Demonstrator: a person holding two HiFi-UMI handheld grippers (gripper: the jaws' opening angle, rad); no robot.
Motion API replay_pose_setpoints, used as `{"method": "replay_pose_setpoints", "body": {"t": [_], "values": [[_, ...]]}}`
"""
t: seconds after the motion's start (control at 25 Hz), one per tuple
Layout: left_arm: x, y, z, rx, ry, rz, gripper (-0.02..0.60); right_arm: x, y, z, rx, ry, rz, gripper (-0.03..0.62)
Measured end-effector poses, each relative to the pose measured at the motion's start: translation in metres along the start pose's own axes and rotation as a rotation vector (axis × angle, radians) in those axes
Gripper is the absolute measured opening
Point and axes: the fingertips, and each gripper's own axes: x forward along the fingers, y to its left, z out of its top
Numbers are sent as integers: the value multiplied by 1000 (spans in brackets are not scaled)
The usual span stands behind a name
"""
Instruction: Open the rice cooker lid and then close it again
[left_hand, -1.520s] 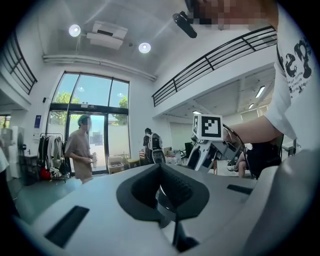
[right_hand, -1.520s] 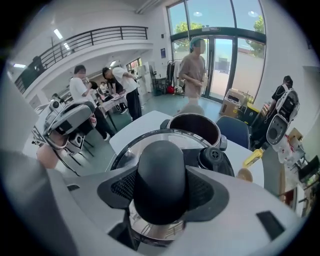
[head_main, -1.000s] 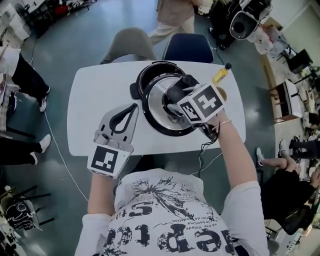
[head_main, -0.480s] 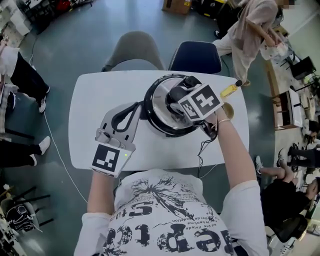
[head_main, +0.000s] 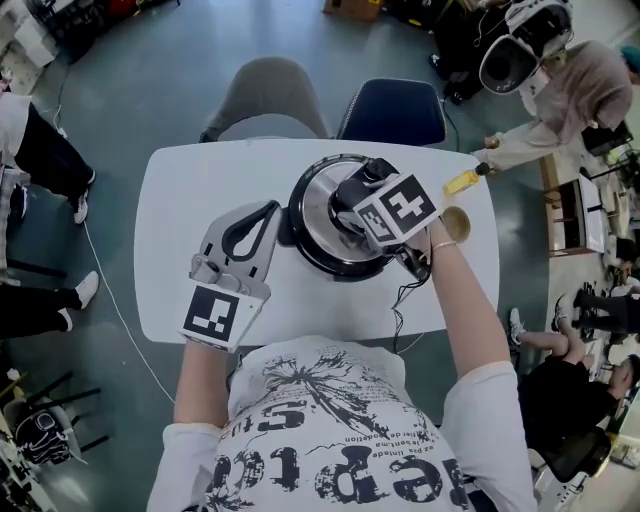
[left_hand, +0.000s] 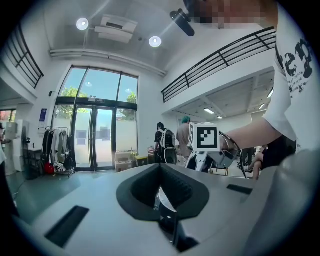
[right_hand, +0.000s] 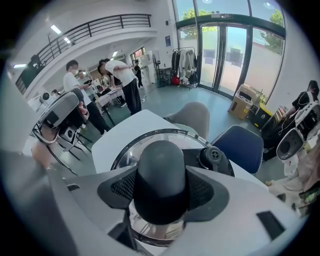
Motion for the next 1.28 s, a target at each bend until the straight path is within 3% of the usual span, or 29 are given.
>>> {"method": "replay_pose_setpoints", "body": {"t": [0.52,0.72,1.0,1.28], "values": [[0,-4,-6,-4,8,-7,12,0,0,-4,-20,-17,-11,302],[-1,-3,-5,0,9,-4,12,-2,-6,2,-64,-111,-70,417],[-8,-17,4,9,-7,-2,12,-22,4,12,-20,-263,-50,419],[-23,-49,15,5,-6,69,12,-87,3,8,34,-554,-124,240]]}}
